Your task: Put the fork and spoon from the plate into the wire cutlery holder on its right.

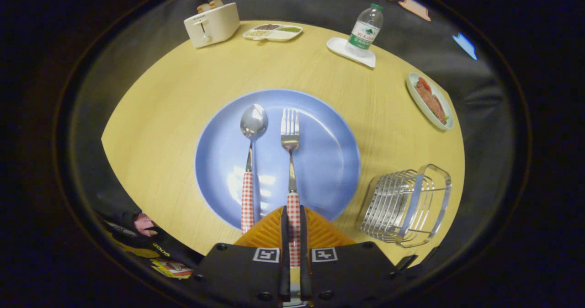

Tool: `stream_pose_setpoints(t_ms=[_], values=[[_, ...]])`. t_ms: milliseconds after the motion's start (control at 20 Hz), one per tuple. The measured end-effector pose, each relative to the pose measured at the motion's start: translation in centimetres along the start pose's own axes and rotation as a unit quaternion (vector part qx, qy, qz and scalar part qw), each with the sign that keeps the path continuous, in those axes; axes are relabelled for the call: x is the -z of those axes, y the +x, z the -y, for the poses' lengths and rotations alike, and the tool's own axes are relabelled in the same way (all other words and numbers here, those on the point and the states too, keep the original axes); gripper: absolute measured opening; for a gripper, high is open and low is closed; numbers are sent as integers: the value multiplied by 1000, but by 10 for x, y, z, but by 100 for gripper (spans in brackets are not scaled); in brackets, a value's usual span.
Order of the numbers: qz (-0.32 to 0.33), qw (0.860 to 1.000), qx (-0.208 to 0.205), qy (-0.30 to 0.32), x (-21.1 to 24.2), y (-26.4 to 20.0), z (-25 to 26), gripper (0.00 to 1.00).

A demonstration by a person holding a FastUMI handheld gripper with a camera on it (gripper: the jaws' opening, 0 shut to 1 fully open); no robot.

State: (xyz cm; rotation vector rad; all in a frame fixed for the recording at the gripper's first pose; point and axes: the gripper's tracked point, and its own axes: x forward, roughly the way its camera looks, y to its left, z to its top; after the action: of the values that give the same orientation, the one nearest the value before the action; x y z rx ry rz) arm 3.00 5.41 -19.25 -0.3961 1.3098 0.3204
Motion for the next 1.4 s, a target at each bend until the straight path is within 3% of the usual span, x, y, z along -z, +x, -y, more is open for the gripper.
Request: stream_pose_setpoints(t_ms=[450, 750, 850, 1150, 1400], values=[[1, 998, 46, 44, 13, -76, 68, 11], [-102, 990, 87, 48, 55, -104, 118, 11], [-136, 986, 78, 48, 61, -103, 121, 11], [-285, 956, 74, 12, 85, -95, 139, 11], [-360, 930, 65, -21, 72, -91, 143, 11]])
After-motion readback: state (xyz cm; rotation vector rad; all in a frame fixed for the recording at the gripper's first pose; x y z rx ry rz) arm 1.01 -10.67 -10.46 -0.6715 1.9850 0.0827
